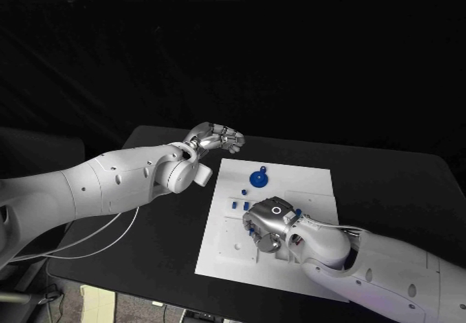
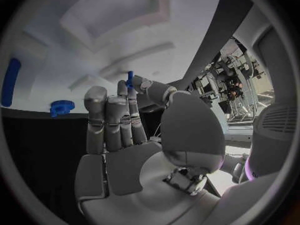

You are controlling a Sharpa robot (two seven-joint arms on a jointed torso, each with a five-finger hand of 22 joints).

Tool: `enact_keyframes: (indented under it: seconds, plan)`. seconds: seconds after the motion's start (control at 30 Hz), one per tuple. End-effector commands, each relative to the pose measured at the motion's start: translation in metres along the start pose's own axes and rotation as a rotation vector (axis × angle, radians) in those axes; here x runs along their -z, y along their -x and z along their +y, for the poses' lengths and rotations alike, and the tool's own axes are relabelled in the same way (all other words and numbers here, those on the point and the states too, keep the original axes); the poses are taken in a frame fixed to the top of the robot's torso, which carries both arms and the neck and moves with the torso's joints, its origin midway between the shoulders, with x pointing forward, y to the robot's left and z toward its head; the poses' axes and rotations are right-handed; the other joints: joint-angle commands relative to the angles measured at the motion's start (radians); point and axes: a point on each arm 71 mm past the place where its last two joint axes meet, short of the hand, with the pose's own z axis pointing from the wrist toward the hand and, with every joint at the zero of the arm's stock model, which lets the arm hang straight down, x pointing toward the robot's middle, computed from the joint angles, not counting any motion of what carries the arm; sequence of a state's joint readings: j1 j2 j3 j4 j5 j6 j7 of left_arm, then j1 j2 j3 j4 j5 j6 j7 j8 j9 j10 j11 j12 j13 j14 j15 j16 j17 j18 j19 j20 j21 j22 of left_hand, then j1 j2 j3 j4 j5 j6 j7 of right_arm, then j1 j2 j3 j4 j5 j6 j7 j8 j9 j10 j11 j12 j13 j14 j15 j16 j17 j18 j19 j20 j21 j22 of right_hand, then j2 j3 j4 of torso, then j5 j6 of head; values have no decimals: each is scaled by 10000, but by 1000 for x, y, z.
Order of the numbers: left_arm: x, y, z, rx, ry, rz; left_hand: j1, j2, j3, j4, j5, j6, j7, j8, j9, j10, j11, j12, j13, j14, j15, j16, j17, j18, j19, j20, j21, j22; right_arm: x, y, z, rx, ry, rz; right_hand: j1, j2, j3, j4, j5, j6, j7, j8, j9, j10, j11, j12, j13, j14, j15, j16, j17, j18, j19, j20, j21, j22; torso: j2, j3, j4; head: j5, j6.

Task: Assemble the parts on the task board

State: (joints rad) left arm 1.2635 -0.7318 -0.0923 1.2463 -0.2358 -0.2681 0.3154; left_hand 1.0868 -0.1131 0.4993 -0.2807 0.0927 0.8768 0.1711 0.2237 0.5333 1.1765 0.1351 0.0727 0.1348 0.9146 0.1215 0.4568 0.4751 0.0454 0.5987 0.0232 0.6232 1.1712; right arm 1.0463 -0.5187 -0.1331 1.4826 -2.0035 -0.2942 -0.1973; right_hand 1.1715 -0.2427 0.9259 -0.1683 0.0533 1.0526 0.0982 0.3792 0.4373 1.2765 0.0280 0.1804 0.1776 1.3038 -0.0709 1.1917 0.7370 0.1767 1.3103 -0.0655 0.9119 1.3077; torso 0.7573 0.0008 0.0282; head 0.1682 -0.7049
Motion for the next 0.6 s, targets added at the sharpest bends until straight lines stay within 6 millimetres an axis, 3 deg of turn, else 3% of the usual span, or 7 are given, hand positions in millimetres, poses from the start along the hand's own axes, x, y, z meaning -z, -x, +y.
enact_keyframes:
  seconds: [0.03, 0.6]
  plan:
    - [-1, -1, -2, 73, -131, 11, -33, -12, -51, 16, 51, -44, 8, 57, -9, -100, 3, -23, -10, 21, 50, -61, 14, -40, -47, 29, -36, 12, 0, -2, 1, 155, 19, 205, -35, 40, 18, -57, 15, 70, 27, 37, 9, 473, 85, 0, 7, -24, -49, 14, -10, 851, -45, -81, 41, 157, 1, -1, 0, 7, -12]
    - [-1, -1, -2, 84, -115, 44, -33, -11, -54, 18, 50, -51, 10, 60, -12, -113, 8, -28, -18, 17, 54, -83, 25, -41, -50, 32, -50, 17, -2, -5, 3, 214, 40, 481, -44, 52, 10, -78, 18, 72, 27, 32, 7, 477, 85, -14, 14, -24, -49, 13, -18, 851, -50, -83, 37, 155, 1, -9, 2, -5, -44]
